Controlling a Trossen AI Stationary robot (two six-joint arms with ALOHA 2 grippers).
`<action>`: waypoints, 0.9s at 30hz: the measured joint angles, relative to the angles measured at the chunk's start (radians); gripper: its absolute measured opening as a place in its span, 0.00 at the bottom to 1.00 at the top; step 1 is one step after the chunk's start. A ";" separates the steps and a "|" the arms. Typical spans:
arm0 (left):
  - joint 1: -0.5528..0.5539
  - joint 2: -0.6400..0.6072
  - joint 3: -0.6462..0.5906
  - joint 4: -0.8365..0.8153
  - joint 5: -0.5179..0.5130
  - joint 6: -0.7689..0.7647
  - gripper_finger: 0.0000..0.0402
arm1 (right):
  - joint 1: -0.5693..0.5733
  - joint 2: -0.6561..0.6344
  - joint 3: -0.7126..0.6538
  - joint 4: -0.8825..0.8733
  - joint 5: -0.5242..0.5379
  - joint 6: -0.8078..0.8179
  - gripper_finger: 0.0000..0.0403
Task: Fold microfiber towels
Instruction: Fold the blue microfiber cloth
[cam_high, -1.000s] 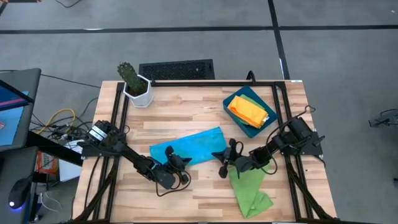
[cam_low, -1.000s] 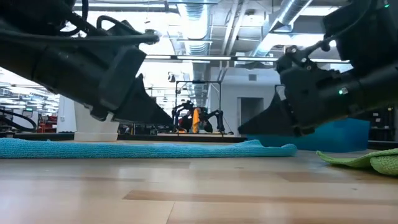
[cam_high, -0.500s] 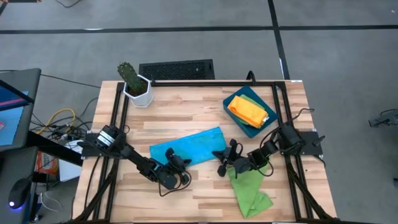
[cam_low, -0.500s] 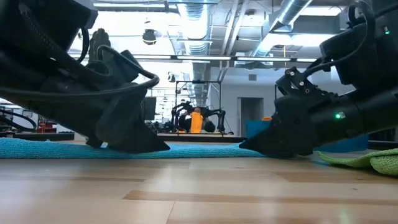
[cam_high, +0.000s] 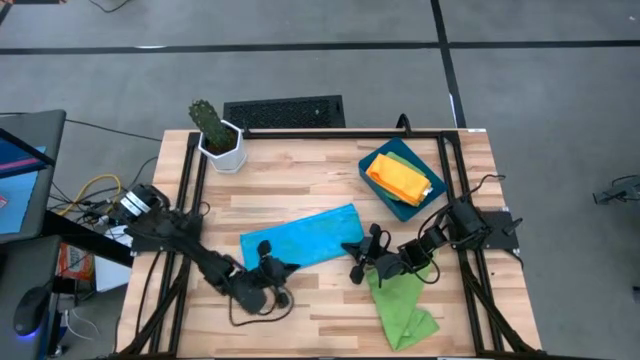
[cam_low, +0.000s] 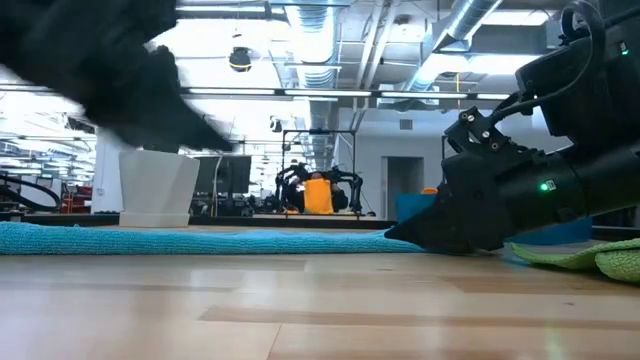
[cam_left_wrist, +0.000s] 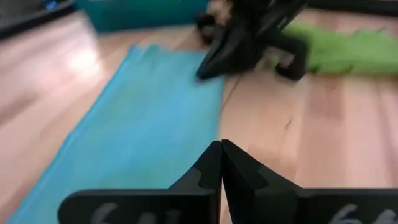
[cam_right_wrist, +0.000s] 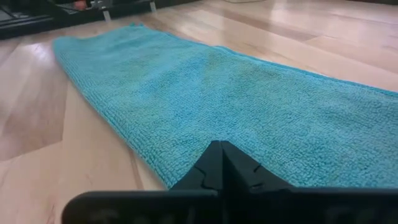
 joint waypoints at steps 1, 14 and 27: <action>-0.028 0.002 -0.019 -0.029 -0.034 -0.075 0.00 | 0.000 0.000 0.000 0.000 0.000 0.000 0.04; -0.230 0.084 -0.172 -0.042 -0.130 -0.589 0.00 | -0.005 0.001 0.001 0.004 0.009 0.007 0.06; -0.139 0.103 -0.160 -0.133 -0.005 -0.719 0.00 | 0.004 -0.042 -0.001 0.057 -0.006 -0.061 0.06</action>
